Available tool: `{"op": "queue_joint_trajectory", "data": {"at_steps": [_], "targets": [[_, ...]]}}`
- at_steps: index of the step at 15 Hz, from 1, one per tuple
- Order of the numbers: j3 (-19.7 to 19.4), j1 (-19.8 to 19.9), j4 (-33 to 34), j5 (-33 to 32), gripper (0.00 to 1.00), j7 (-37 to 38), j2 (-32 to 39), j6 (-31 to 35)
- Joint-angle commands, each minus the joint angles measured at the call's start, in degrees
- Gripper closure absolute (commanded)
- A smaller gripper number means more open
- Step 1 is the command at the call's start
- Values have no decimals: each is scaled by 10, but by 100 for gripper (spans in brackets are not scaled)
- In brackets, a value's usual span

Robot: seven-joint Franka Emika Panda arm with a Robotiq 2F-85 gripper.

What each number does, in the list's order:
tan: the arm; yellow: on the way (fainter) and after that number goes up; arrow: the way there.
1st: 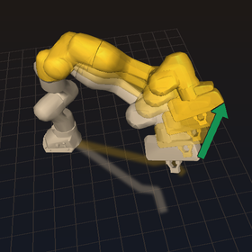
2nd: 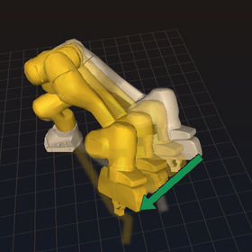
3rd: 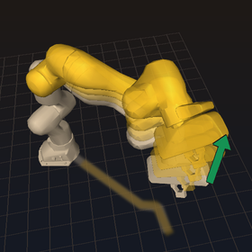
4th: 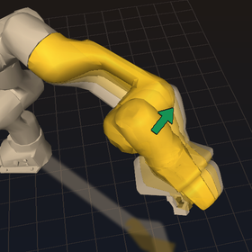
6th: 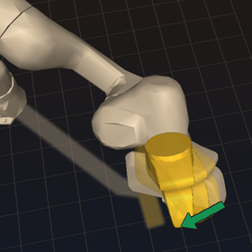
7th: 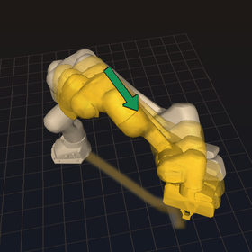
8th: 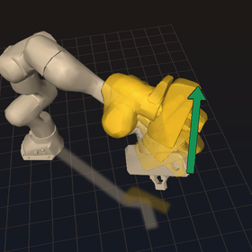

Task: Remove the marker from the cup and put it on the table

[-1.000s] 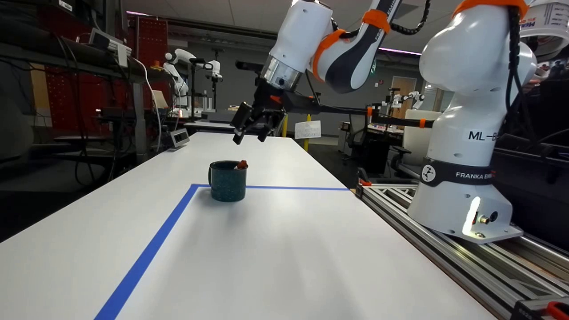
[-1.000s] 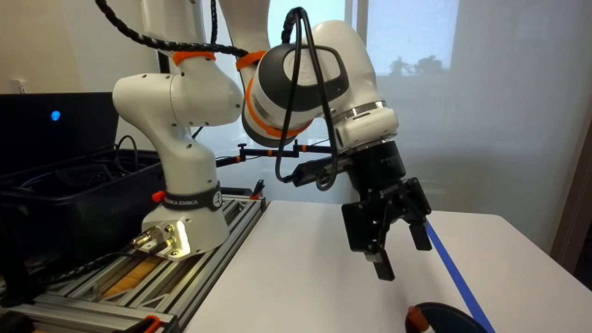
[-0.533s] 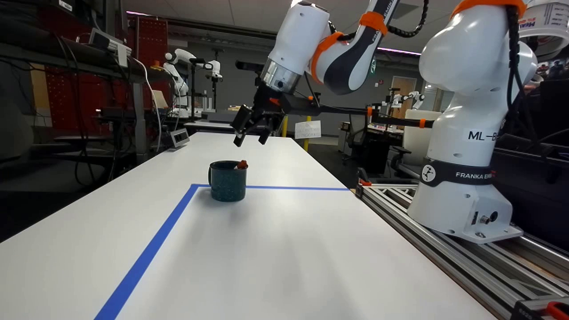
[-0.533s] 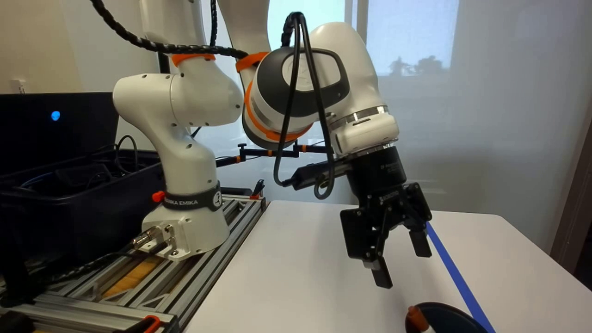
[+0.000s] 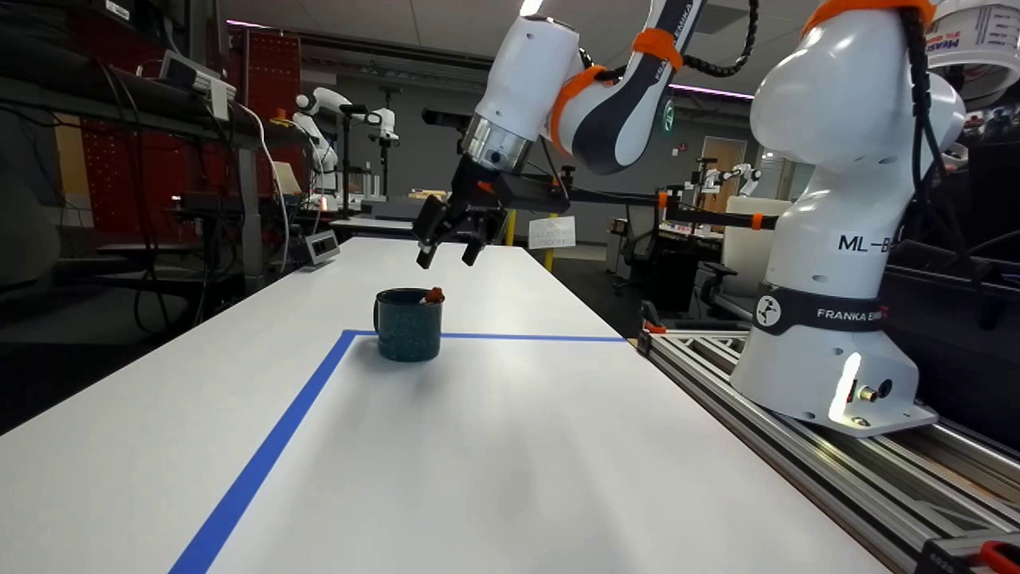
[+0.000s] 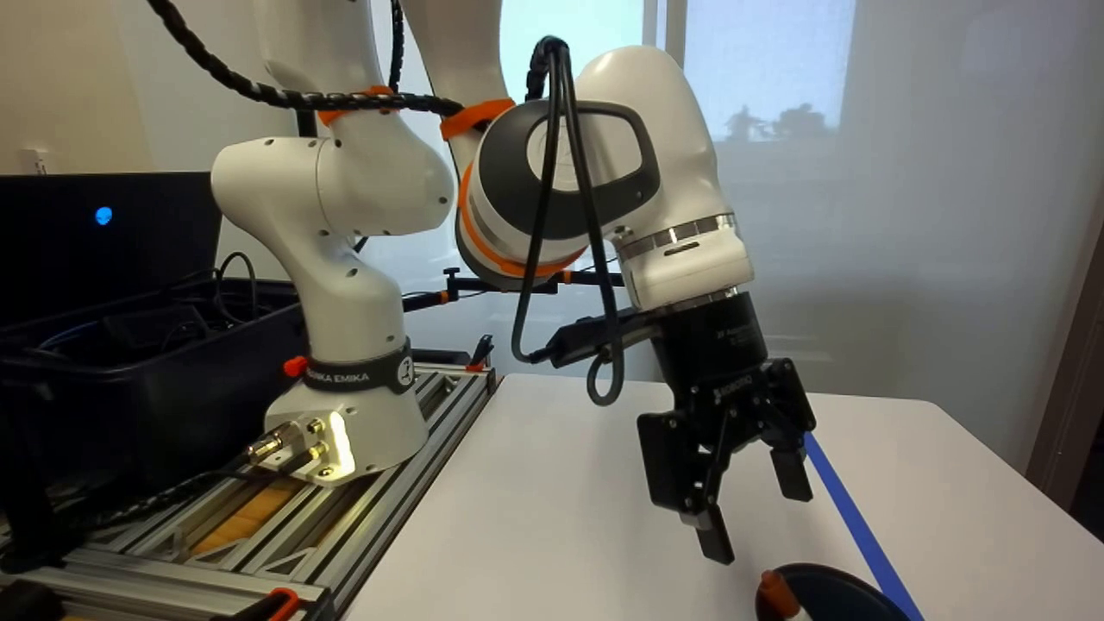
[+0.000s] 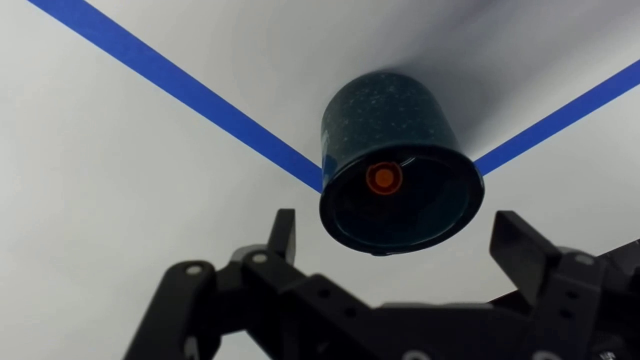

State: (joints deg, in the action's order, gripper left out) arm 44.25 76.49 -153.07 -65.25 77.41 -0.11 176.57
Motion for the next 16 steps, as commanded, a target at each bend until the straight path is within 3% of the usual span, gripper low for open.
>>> {"op": "queue_joint_trajectory", "data": {"at_steps": [1,16], "targets": [[-5,2,24,-25,0,15,37,-21],[-55,-37,80,-109,0,78,139,-61]]}}
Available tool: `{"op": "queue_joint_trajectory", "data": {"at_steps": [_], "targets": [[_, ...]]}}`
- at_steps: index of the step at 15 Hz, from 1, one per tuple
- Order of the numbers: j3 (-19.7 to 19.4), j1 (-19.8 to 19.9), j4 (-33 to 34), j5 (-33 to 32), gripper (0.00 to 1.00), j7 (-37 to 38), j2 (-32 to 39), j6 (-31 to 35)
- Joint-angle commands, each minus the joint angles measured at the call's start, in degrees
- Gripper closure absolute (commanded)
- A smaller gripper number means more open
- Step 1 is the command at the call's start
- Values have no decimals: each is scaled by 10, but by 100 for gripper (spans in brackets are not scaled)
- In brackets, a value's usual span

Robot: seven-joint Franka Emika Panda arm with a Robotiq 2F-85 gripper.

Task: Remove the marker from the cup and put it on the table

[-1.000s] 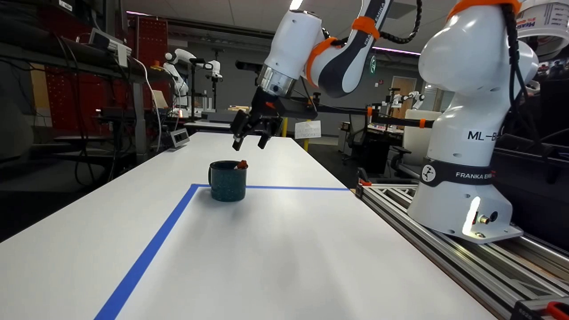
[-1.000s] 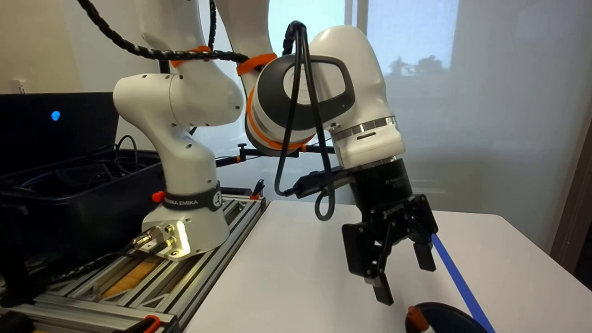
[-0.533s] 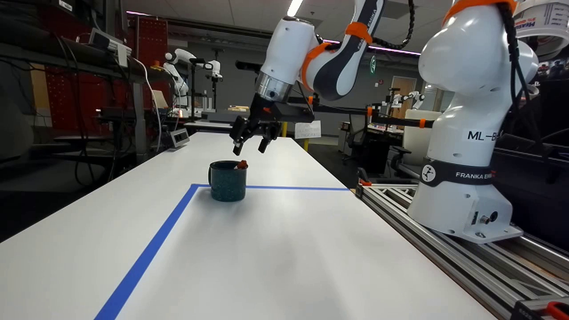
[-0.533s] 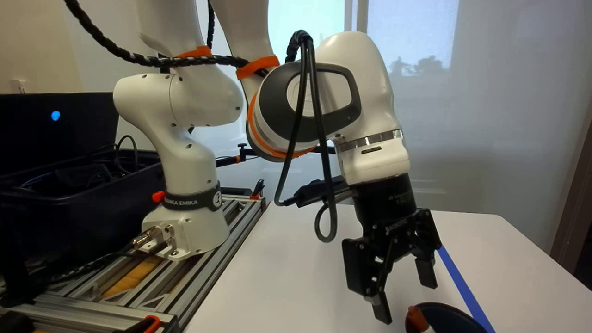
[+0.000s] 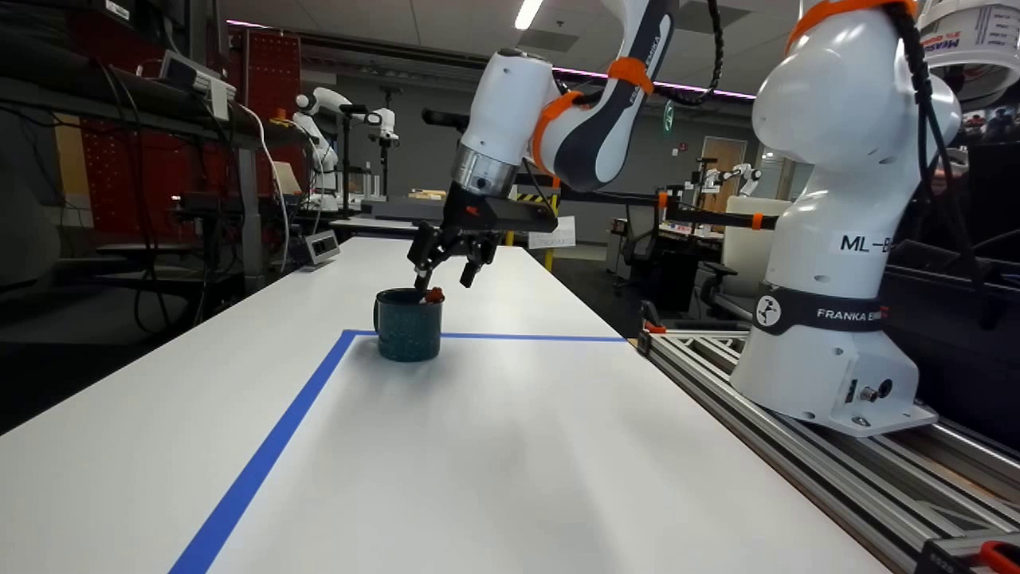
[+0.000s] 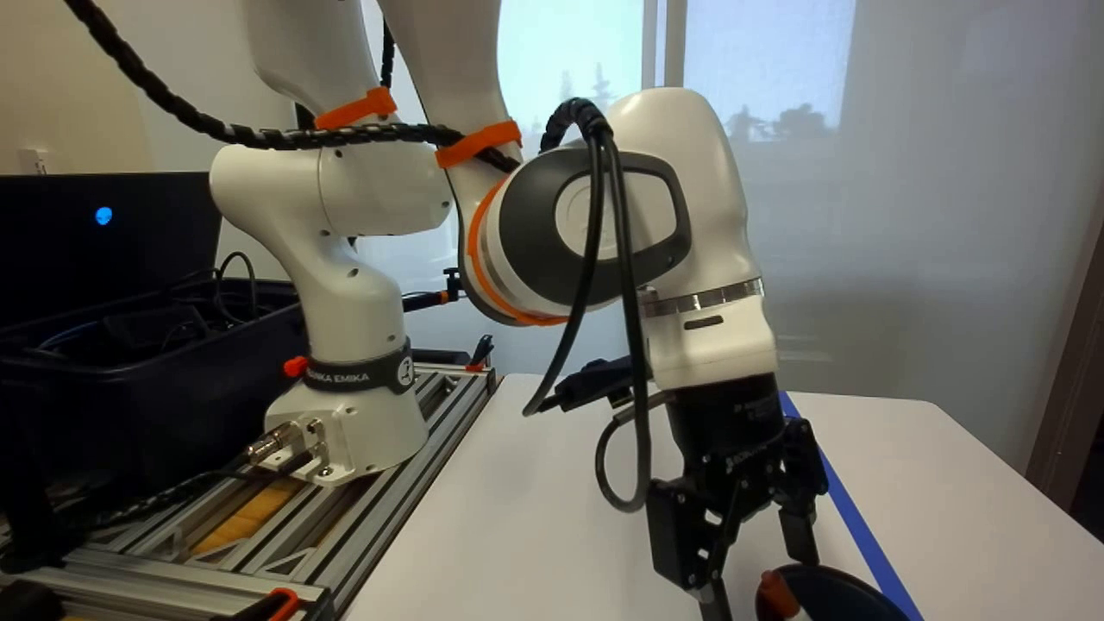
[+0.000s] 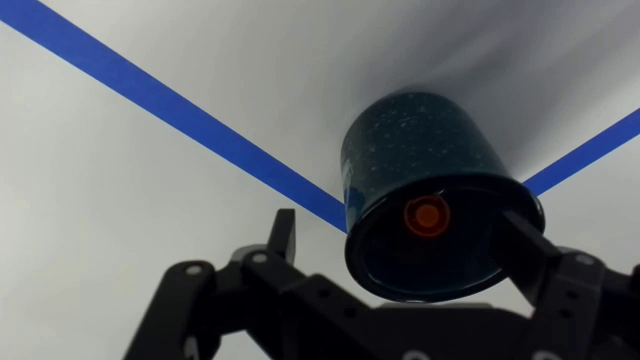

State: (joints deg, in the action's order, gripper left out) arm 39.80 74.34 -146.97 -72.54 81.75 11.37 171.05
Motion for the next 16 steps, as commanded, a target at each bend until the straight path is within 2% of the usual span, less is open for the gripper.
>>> {"op": "queue_joint_trajectory", "data": {"at_steps": [1,2,3,5,7,10,11,13,16], "targets": [[-13,-20,22,-40,0,39,30,-6],[-17,-24,25,-48,2,47,33,-6],[-19,-28,28,-51,25,51,37,-6],[-25,-35,34,-62,27,62,41,-3],[-30,-41,38,-70,42,71,42,-2],[-35,-45,44,-81,42,84,42,0],[-37,-47,45,-84,37,88,39,0],[-38,-49,47,-88,35,94,39,1],[-39,-53,49,-94,37,102,38,0]]}}
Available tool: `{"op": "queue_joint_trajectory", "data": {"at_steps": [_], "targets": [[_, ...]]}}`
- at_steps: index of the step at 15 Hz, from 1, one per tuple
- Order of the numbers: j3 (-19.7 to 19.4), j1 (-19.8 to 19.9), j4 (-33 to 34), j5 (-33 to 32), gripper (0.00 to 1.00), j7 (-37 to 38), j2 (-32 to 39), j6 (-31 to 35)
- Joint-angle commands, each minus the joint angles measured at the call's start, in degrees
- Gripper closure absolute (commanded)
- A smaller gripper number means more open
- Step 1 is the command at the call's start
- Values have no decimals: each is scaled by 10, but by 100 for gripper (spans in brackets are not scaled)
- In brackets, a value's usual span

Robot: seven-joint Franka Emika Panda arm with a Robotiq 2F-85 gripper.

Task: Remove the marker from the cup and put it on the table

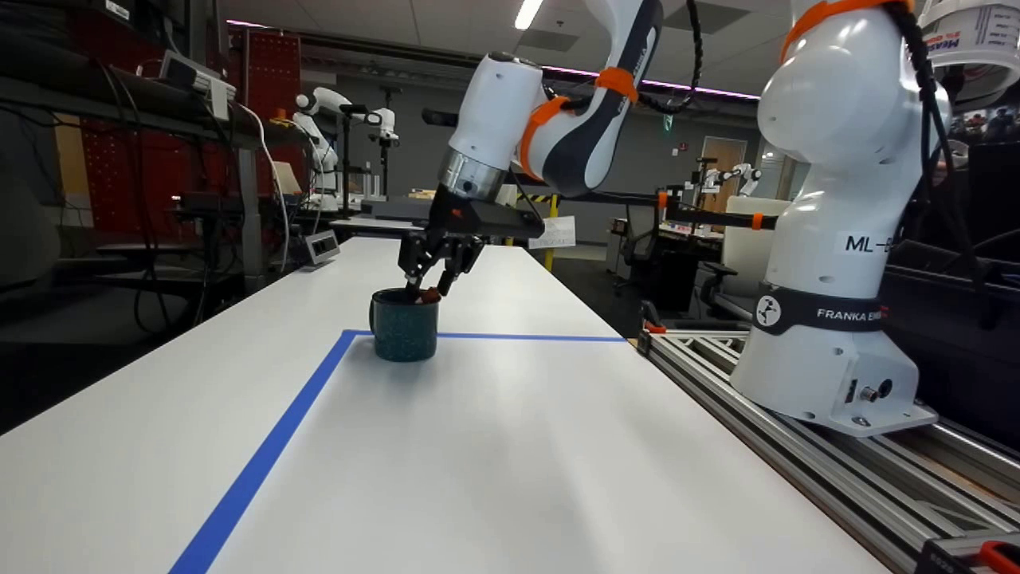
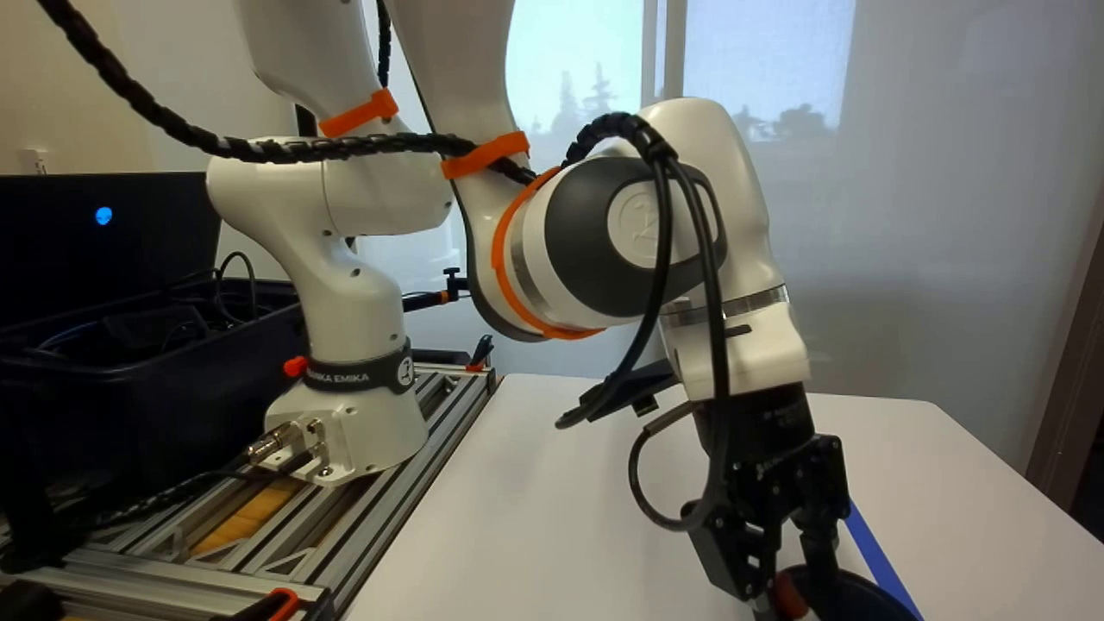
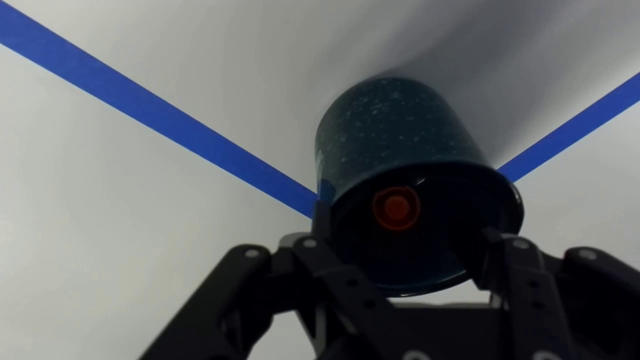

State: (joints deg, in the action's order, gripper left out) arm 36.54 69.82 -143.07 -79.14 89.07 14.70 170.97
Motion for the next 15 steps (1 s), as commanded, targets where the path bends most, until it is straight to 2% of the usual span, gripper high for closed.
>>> {"op": "queue_joint_trajectory", "data": {"at_steps": [1,5,15], "targets": [[-7,-10,10,-31,40,32,5,0],[-9,-13,12,-34,52,36,10,-2],[-11,-24,13,-41,51,42,8,0]]}}
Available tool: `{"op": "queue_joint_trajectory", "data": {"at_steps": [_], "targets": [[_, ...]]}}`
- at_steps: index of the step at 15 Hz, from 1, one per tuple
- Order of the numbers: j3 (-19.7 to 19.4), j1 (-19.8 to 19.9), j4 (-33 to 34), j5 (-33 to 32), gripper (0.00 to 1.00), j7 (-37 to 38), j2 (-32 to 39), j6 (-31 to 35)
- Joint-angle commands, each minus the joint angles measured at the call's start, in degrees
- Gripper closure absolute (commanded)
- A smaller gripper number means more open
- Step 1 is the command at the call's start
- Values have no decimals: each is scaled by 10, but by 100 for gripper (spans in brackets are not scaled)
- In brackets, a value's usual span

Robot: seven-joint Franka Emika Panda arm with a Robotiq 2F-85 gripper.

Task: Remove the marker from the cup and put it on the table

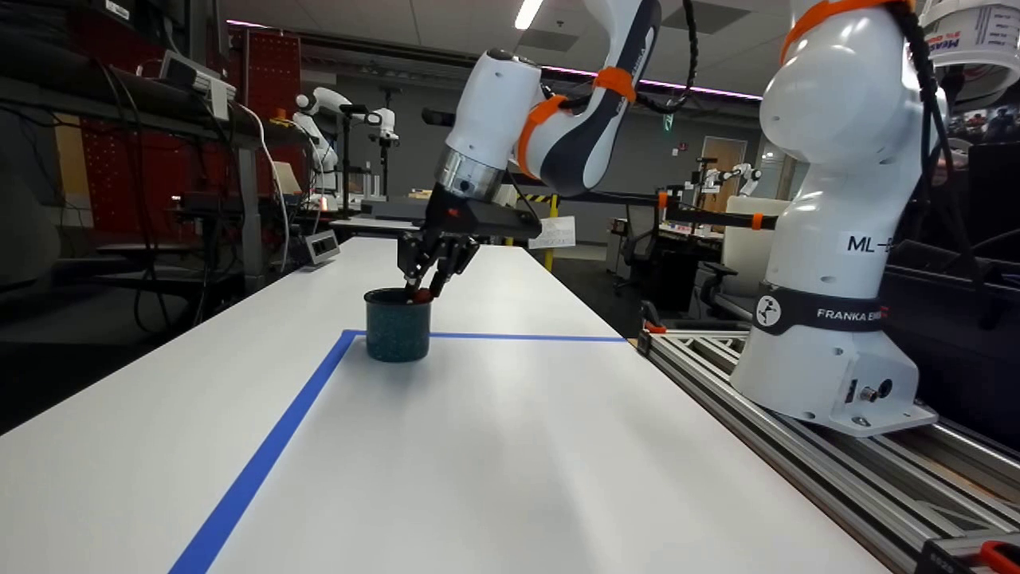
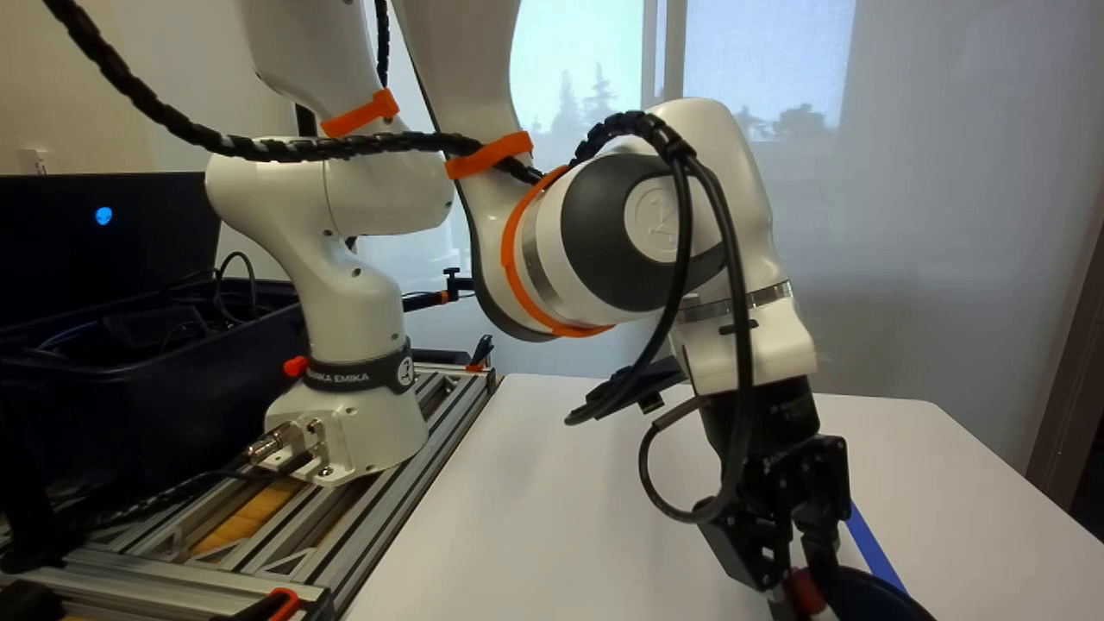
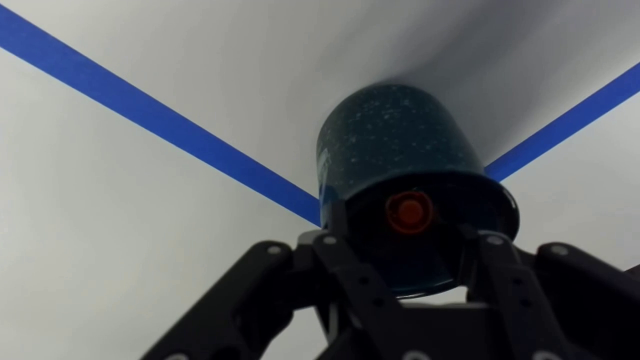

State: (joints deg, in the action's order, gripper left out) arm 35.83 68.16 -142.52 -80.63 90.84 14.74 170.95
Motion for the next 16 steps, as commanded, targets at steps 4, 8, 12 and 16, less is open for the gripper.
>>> {"op": "queue_joint_trajectory", "data": {"at_steps": [4,8,12,16], "targets": [[-5,-10,7,-28,51,26,6,2],[-5,-9,6,-29,54,26,3,3],[-3,-10,3,-28,52,27,-5,7],[-2,-11,0,-27,51,28,-12,9]]}}
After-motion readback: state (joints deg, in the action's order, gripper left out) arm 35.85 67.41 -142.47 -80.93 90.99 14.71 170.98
